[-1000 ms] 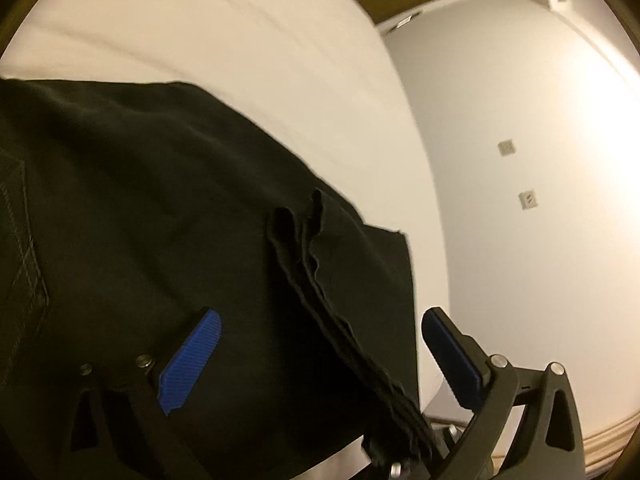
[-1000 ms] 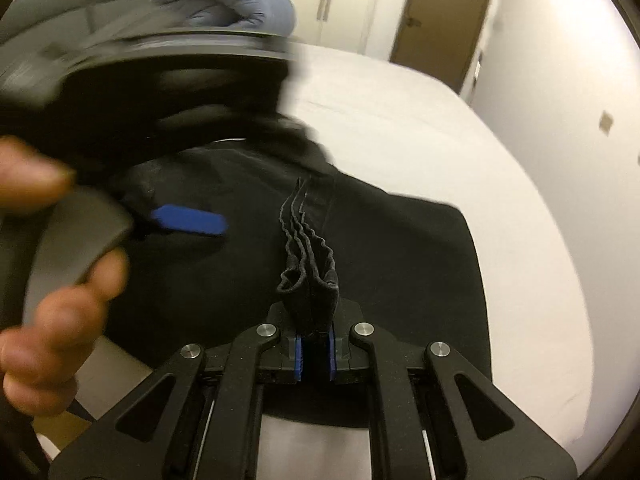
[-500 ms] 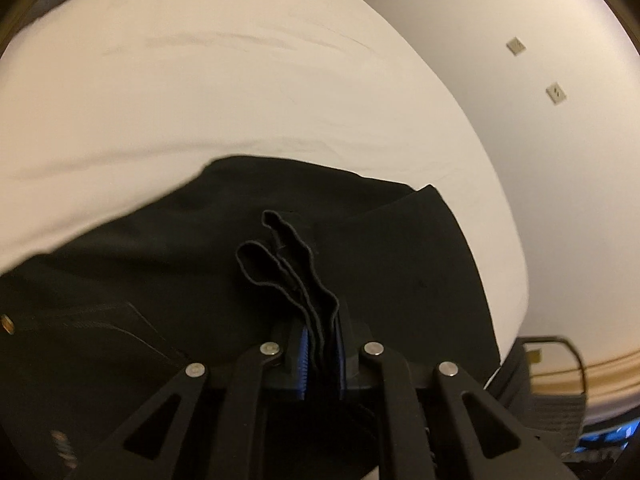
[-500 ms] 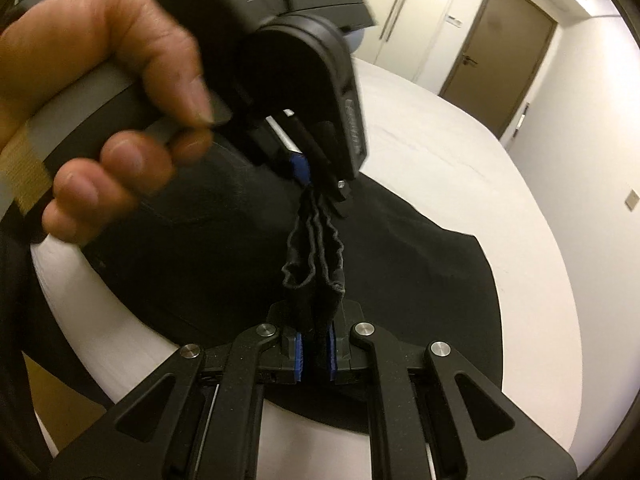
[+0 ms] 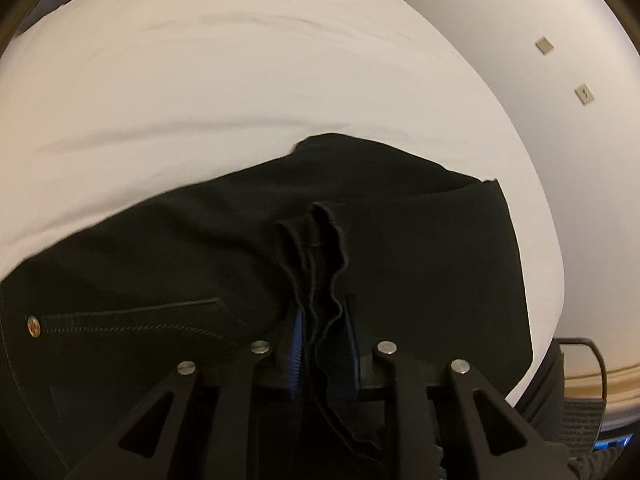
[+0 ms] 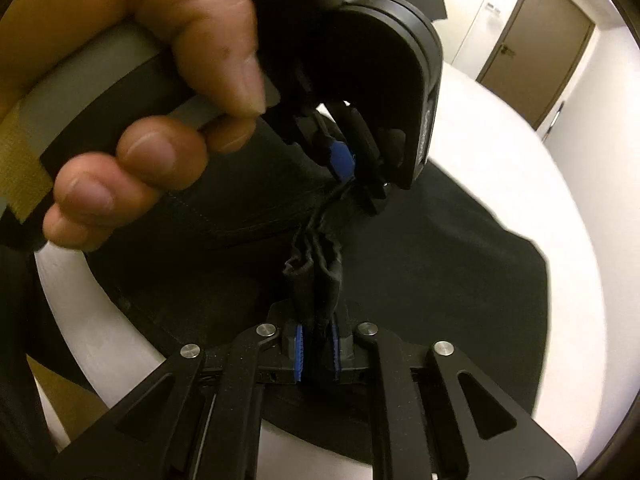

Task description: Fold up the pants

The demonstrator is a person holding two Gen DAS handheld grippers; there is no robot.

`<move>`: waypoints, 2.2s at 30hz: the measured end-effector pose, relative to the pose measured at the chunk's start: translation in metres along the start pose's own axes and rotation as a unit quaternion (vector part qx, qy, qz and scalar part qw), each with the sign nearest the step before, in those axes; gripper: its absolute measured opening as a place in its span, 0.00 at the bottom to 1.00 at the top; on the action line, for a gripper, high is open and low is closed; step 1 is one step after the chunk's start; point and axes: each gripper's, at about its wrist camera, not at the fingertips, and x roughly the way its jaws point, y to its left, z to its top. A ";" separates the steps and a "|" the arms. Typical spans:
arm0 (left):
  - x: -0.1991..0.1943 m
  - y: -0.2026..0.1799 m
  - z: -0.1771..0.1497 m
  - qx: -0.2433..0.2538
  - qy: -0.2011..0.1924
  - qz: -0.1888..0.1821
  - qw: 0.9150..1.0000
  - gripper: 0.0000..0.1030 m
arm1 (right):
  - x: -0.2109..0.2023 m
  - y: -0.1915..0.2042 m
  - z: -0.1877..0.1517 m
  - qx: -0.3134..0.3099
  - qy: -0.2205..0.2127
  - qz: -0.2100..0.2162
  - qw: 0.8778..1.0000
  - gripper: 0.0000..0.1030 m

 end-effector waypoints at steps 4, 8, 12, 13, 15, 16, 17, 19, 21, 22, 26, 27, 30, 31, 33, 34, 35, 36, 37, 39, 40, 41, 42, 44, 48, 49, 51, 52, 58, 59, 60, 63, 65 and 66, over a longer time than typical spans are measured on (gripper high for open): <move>-0.018 0.009 -0.005 -0.003 -0.021 0.027 0.999 0.55 | -0.008 -0.011 -0.015 0.028 0.005 0.027 0.999 0.15; -0.061 0.008 -0.009 0.007 -0.094 0.113 0.989 0.69 | -0.054 -0.055 -0.036 0.121 -0.014 0.152 0.981 0.49; -0.082 -0.020 -0.024 0.046 -0.141 0.108 0.983 0.69 | -0.078 -0.122 -0.061 0.227 -0.021 0.235 0.945 0.49; -0.081 -0.028 -0.027 0.061 -0.143 0.110 0.982 0.69 | -0.078 -0.148 -0.062 0.258 -0.022 0.256 0.931 0.49; -0.067 -0.044 -0.035 0.084 -0.132 0.111 0.981 0.69 | -0.070 -0.205 -0.077 0.329 -0.029 0.278 0.902 0.48; -0.059 -0.044 -0.040 0.085 -0.119 0.106 0.984 0.69 | -0.064 -0.229 -0.085 0.356 -0.031 0.287 0.889 0.46; -0.045 -0.049 -0.047 0.081 -0.103 0.101 0.986 0.69 | -0.057 -0.257 -0.094 0.387 -0.032 0.307 0.869 0.43; -0.026 -0.052 -0.062 0.070 -0.078 0.095 0.990 0.69 | -0.050 -0.285 -0.101 0.423 -0.035 0.328 0.844 0.41; -0.012 -0.052 -0.082 0.067 -0.064 0.108 0.990 0.67 | -0.022 -0.315 -0.108 0.444 -0.027 0.359 0.820 0.40; -0.011 -0.057 -0.091 0.071 -0.073 0.118 0.988 0.68 | -0.013 -0.326 -0.111 0.454 -0.023 0.367 0.811 0.40; -0.015 -0.056 -0.109 0.054 -0.086 0.118 0.988 0.68 | 0.033 -0.355 -0.119 0.477 -0.005 0.375 0.795 0.40; -0.016 -0.055 -0.110 0.052 -0.086 0.118 0.988 0.68 | 0.048 -0.364 -0.121 0.479 -0.002 0.371 0.795 0.40; -0.012 -0.060 -0.112 0.052 -0.080 0.124 0.988 0.69 | 0.089 -0.375 -0.128 0.476 0.018 0.371 0.797 0.35; -0.012 -0.060 -0.113 0.050 -0.080 0.124 0.988 0.69 | 0.091 -0.375 -0.136 0.483 0.016 0.373 0.792 0.32; 0.001 -0.068 -0.110 0.044 -0.081 0.121 0.988 0.69 | 0.108 -0.372 -0.142 0.479 0.009 0.391 0.786 0.32; 0.000 -0.067 -0.112 0.041 -0.082 0.118 0.989 0.69 | 0.101 -0.365 -0.141 0.473 0.012 0.394 0.788 0.32; 0.000 -0.066 -0.113 0.039 -0.084 0.115 0.989 0.69 | 0.090 -0.359 -0.151 0.463 0.013 0.396 0.793 0.32; 0.000 -0.065 -0.113 0.038 -0.085 0.114 0.989 0.69 | 0.079 -0.345 -0.155 0.456 0.013 0.400 0.795 0.32; 0.000 -0.065 -0.114 0.037 -0.087 0.113 0.989 0.69 | 0.070 -0.335 -0.165 0.446 0.019 0.410 0.795 0.32; -0.006 -0.056 -0.122 0.037 -0.089 0.113 0.989 0.69 | 0.045 -0.306 -0.177 0.415 0.029 0.414 0.810 0.33; -0.005 -0.056 -0.122 0.037 -0.089 0.113 0.989 0.69 | 0.034 -0.297 -0.185 0.401 0.027 0.415 0.816 0.33; -0.008 -0.052 -0.128 0.035 -0.091 0.112 0.989 0.68 | 0.020 -0.285 -0.197 0.390 0.024 0.415 0.822 0.33; -0.009 -0.051 -0.129 0.033 -0.093 0.111 0.989 0.68 | 0.009 -0.279 -0.205 0.389 0.019 0.414 0.823 0.33; -0.011 -0.049 -0.132 0.022 -0.101 0.102 0.989 0.68 | -0.006 -0.274 -0.218 0.400 0.014 0.412 0.819 0.32; -0.039 -0.032 -0.142 -0.045 -0.132 0.067 0.988 0.69 | -0.037 -0.278 -0.200 0.406 -0.022 0.396 0.824 0.35; -0.052 -0.026 -0.152 -0.069 -0.154 0.063 0.984 0.69 | -0.044 -0.283 -0.197 0.406 -0.040 0.402 0.820 0.35; -0.072 -0.015 -0.167 -0.101 -0.187 0.062 0.975 0.76 | -0.043 -0.289 -0.171 0.409 -0.071 0.426 0.804 0.35; -0.089 -0.004 -0.178 -0.129 -0.215 0.061 0.966 0.81 | -0.039 -0.290 -0.159 0.410 -0.079 0.433 0.799 0.35; -0.153 0.083 -0.240 -0.293 -0.316 0.050 0.901 0.90 | 0.049 -0.257 -0.136 0.430 0.044 0.411 0.803 0.48; -0.157 0.096 -0.248 -0.316 -0.321 0.050 0.891 0.90 | 0.062 -0.251 -0.143 0.436 0.066 0.387 0.809 0.36; -0.160 0.110 -0.255 -0.338 -0.325 0.046 0.882 0.90 | 0.061 -0.253 -0.142 0.442 0.046 0.383 0.810 0.26; -0.159 0.153 -0.276 -0.408 -0.332 0.013 0.851 0.90 | 0.056 -0.260 -0.152 0.469 0.043 0.396 0.788 0.28; -0.151 0.168 -0.281 -0.429 -0.326 -0.015 0.842 0.90 | 0.050 -0.261 -0.153 0.466 0.047 0.396 0.790 0.28; -0.148 0.173 -0.281 -0.435 -0.325 -0.028 0.839 0.90 | 0.048 -0.262 -0.155 0.465 0.045 0.397 0.790 0.28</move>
